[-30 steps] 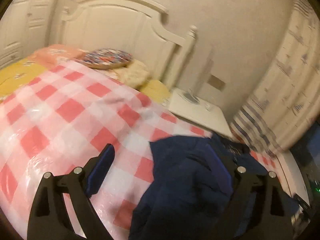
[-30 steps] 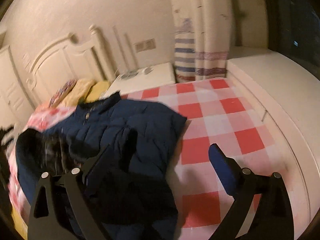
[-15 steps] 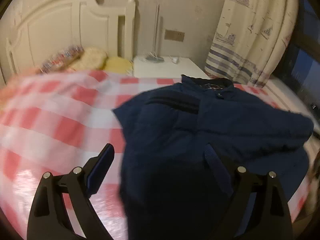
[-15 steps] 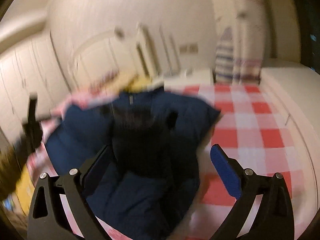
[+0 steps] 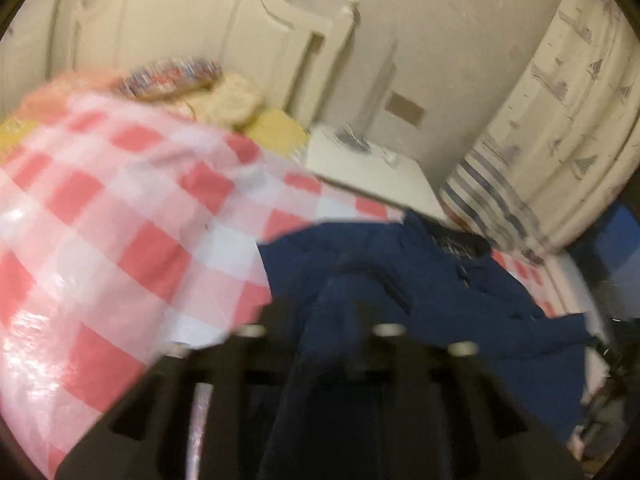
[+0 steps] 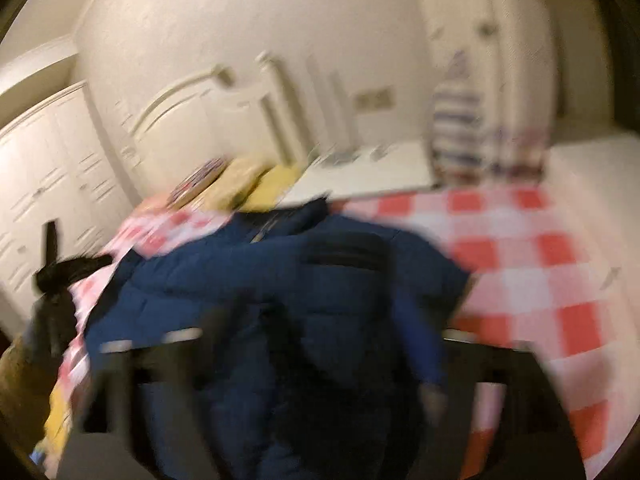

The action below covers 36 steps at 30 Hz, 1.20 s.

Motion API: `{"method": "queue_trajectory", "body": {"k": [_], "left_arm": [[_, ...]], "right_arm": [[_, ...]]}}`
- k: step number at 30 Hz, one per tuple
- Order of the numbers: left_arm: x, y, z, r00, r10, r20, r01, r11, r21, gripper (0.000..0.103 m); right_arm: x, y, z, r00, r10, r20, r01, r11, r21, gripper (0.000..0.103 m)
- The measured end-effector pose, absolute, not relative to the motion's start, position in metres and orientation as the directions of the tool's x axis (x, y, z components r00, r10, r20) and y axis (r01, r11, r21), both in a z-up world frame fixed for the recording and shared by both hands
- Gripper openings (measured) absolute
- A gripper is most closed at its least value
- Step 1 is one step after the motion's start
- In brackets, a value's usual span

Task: Fold large clothes

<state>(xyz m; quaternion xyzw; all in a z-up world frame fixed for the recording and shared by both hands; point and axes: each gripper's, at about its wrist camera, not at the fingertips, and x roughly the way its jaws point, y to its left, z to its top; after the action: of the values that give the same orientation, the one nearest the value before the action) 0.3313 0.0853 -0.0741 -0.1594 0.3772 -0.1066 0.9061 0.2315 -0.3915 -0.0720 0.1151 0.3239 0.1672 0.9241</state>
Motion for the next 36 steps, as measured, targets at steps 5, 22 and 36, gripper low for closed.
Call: {"method": "queue_trajectory", "body": {"k": [5, 22, 36], "left_arm": [[0.333, 0.08, -0.083, 0.639, -0.427, -0.64, 0.183, 0.893, -0.412, 0.079], [0.344, 0.033, -0.09, 0.639, -0.39, -0.663, 0.283, 0.921, -0.27, 0.013], [0.426, 0.045, 0.031, 0.817, -0.229, -0.53, 0.167, 0.973, -0.162, 0.012]], "right_arm": [[0.233, -0.401, -0.092, 0.678, 0.436, -0.592, -0.242, 0.893, 0.38, 0.099], [0.222, -0.4, -0.095, 0.737, 0.413, -0.534, -0.249, 0.902, 0.354, 0.026], [0.32, -0.398, 0.018, 0.852, 0.241, -0.465, -0.142, 0.961, 0.239, 0.019]]}}
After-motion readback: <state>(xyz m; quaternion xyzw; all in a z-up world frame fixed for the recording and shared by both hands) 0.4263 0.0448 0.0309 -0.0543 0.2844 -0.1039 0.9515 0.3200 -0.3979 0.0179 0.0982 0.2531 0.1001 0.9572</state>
